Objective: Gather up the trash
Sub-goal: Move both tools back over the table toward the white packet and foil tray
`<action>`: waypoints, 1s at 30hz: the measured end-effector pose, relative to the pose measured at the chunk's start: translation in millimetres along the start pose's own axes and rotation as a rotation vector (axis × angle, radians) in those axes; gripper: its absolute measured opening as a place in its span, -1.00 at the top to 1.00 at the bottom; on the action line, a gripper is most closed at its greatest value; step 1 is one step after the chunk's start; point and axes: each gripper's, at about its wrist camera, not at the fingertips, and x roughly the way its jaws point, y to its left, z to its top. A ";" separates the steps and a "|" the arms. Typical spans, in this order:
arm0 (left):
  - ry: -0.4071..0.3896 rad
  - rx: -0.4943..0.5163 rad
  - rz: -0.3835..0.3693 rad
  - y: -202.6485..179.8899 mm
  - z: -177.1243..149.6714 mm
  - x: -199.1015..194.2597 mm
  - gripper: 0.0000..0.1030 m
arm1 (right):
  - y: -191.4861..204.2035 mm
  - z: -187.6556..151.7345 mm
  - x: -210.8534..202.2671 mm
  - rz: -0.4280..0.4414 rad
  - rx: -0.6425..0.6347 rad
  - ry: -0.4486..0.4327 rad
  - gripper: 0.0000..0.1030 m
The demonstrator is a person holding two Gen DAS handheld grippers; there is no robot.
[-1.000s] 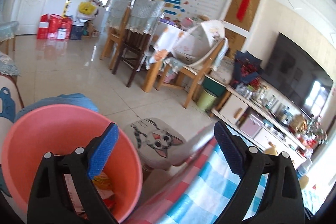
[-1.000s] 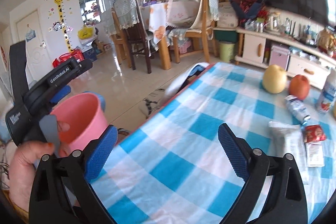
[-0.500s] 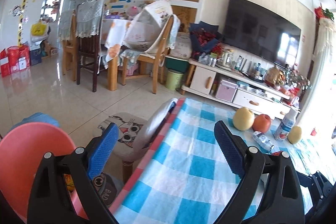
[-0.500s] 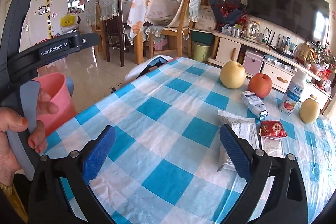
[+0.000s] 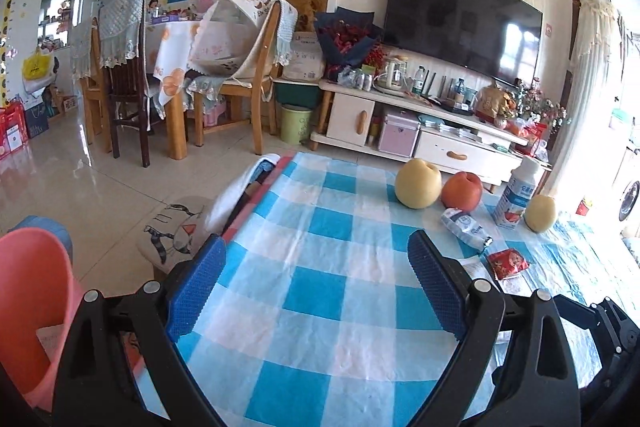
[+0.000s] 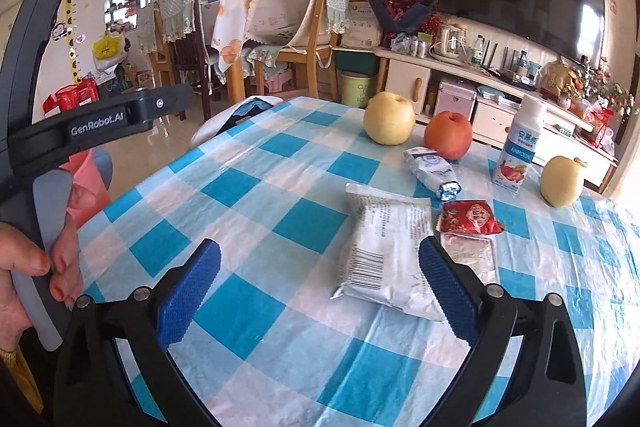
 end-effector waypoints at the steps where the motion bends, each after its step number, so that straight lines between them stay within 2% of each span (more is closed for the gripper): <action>1: 0.002 0.002 -0.010 -3.3 -0.5 0.4 -0.80 | -7.1 0.2 -1.3 -0.006 0.012 -0.005 -0.91; 9: 0.054 0.073 -0.113 -51.5 -14.7 11.4 -0.80 | -76.9 2.1 -14.3 -0.098 0.135 -0.042 -0.91; 14: 0.085 0.125 -0.133 -84.1 -26.9 16.5 -0.80 | -120.4 -0.9 -17.6 -0.158 0.218 -0.048 -0.91; 17: 0.149 0.139 -0.172 -102.6 -35.4 24.8 -0.80 | -143.9 -3.6 -14.9 -0.163 0.292 -0.023 -0.91; 20: 0.207 0.142 -0.205 -119.9 -43.5 33.1 -0.80 | -160.1 -7.0 -5.4 -0.140 0.356 0.044 -0.90; 22: 0.243 0.150 -0.208 -131.4 -49.3 39.9 -0.80 | -164.7 -7.1 2.2 -0.125 0.377 0.095 -0.90; 25: 0.283 0.176 -0.179 -148.1 -58.3 51.0 -0.80 | -170.6 -6.3 5.0 -0.158 0.374 0.103 -0.90; 30: 0.335 0.215 -0.165 -171.1 -70.5 64.1 -0.80 | -191.7 -12.0 9.2 -0.151 0.432 0.138 -0.90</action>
